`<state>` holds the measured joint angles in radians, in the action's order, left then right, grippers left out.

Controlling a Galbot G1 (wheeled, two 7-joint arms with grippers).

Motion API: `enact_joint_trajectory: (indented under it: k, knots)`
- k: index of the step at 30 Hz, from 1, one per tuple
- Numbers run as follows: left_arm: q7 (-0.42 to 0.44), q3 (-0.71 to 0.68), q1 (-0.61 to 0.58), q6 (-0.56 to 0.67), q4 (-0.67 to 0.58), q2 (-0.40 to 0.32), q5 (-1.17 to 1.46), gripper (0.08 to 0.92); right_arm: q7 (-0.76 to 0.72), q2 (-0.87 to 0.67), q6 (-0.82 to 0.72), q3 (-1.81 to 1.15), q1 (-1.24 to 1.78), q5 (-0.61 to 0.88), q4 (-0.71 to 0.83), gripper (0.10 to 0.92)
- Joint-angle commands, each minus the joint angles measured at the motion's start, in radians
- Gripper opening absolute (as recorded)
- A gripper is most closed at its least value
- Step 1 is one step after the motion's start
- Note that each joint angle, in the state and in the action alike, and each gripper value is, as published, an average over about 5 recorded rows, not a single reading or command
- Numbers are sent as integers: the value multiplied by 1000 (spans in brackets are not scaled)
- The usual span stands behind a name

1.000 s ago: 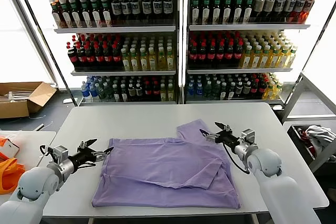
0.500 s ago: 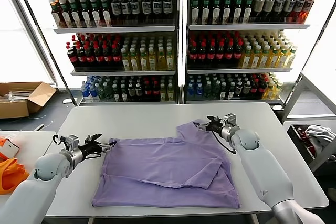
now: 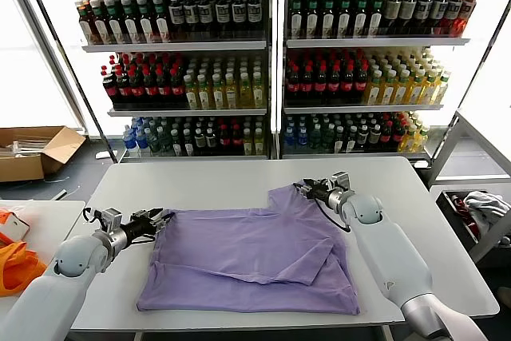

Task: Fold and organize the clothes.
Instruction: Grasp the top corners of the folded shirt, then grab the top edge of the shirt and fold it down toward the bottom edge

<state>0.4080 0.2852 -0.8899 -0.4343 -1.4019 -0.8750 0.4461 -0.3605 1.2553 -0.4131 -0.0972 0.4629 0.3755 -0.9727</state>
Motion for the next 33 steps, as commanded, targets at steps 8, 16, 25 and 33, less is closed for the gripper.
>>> enact_joint_trajectory:
  k: [8,16,25,33]
  knots:
    - [4,22,-43,9,-86,0,23,127,67,-25,-36,-61,51,151,-237,114]
    - [-21,118,-113,9,-208,16,85,88,88,-101,-55,-136,174,255,-466,106]
    - [-64,214,-241,19,-365,21,113,87,97,-195,-70,-256,379,327,-717,106]
    - [-90,309,-402,-5,-496,25,79,87,95,-248,-56,-381,667,345,-926,106]
